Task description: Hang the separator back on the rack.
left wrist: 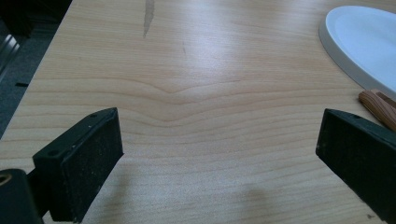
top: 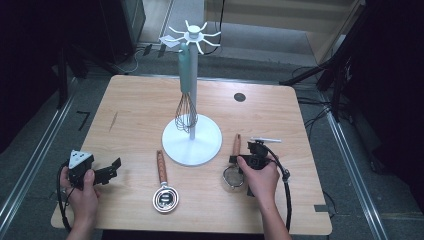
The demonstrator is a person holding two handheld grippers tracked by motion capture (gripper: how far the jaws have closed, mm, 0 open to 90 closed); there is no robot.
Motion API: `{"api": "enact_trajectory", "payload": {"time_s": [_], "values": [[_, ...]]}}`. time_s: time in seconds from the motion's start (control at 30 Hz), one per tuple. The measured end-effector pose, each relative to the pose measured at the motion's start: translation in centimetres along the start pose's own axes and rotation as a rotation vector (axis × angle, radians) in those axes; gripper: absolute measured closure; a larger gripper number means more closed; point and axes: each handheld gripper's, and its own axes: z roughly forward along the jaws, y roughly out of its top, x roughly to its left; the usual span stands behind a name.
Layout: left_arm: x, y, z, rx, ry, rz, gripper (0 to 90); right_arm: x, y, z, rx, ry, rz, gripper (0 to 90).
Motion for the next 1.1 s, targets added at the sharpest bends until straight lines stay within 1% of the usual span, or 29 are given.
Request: {"api": "enact_trajectory", "payload": {"time_s": [0.07,0.17,0.27,0.47,0.8,1.0,1.1], "values": [[0.0,0.0,0.0,0.000,0.000,0.000,0.6,0.0,0.0,0.0,-0.009,-0.005,0.003,60.5],[0.0,0.0,0.0,-0.002,0.000,0.000,0.6,0.0,0.0,0.0,-0.009,-0.004,0.017,60.3],[0.0,0.0,0.0,-0.002,0.000,0.000,0.6,0.0,0.0,0.0,-0.010,-0.003,0.018,59.0],[0.0,0.0,0.0,-0.002,0.000,0.000,0.6,0.4,-0.2,0.1,-0.019,-0.033,-0.014,58.9],[0.0,0.0,0.0,0.000,-0.001,0.000,0.6,0.8,-0.2,0.1,-0.009,-0.053,-0.016,59.3],[0.0,0.0,0.0,0.000,0.000,-0.001,0.6,0.9,-0.3,0.2,-0.013,-0.066,-0.027,61.2],[0.0,0.0,0.0,-0.002,0.000,-0.001,0.6,1.1,-0.3,0.2,-0.014,-0.084,-0.042,62.7]]}}
